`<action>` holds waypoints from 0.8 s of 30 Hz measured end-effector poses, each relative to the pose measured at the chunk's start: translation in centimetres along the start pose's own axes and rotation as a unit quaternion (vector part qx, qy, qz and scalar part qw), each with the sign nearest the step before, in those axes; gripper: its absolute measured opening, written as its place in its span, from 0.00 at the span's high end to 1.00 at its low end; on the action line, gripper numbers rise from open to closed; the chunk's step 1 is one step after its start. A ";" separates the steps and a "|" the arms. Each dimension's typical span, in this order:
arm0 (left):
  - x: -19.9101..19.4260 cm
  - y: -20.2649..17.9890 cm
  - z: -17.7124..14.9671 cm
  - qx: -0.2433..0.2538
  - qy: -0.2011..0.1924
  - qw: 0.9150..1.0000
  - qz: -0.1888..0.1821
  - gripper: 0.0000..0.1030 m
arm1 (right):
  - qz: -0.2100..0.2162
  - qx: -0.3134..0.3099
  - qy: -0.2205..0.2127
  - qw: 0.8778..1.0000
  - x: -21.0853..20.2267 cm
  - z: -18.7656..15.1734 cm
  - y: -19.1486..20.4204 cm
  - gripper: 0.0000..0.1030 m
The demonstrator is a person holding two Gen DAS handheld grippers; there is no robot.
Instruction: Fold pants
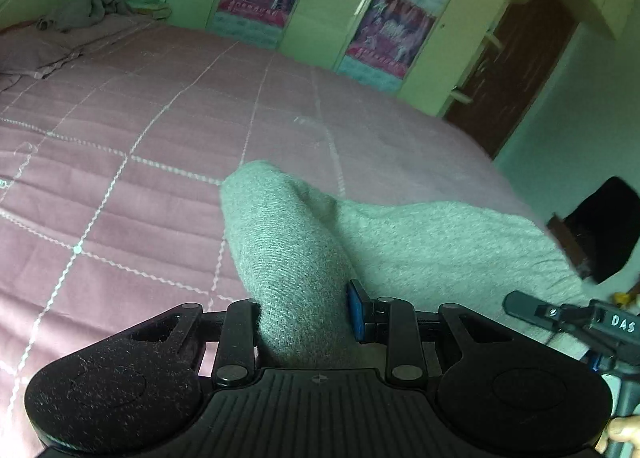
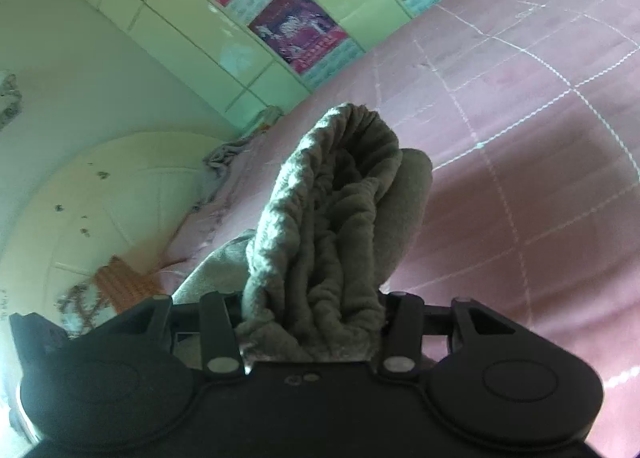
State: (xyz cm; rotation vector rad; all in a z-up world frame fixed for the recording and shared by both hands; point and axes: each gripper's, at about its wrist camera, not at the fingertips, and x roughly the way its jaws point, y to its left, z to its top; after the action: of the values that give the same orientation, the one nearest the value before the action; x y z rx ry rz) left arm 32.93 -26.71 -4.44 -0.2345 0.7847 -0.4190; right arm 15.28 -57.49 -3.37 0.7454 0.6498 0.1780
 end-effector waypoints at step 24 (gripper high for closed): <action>1.3 -2.4 -7.4 0.132 0.050 0.983 0.119 0.31 | -0.189 -0.222 -0.017 0.956 2.9 -4.1 3.5 0.67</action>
State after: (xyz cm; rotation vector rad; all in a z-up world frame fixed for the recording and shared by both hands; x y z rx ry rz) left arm 27.72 -29.84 -9.53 0.1282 0.8358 -0.3061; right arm 15.38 -51.54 -4.69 0.1833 0.6757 -0.0423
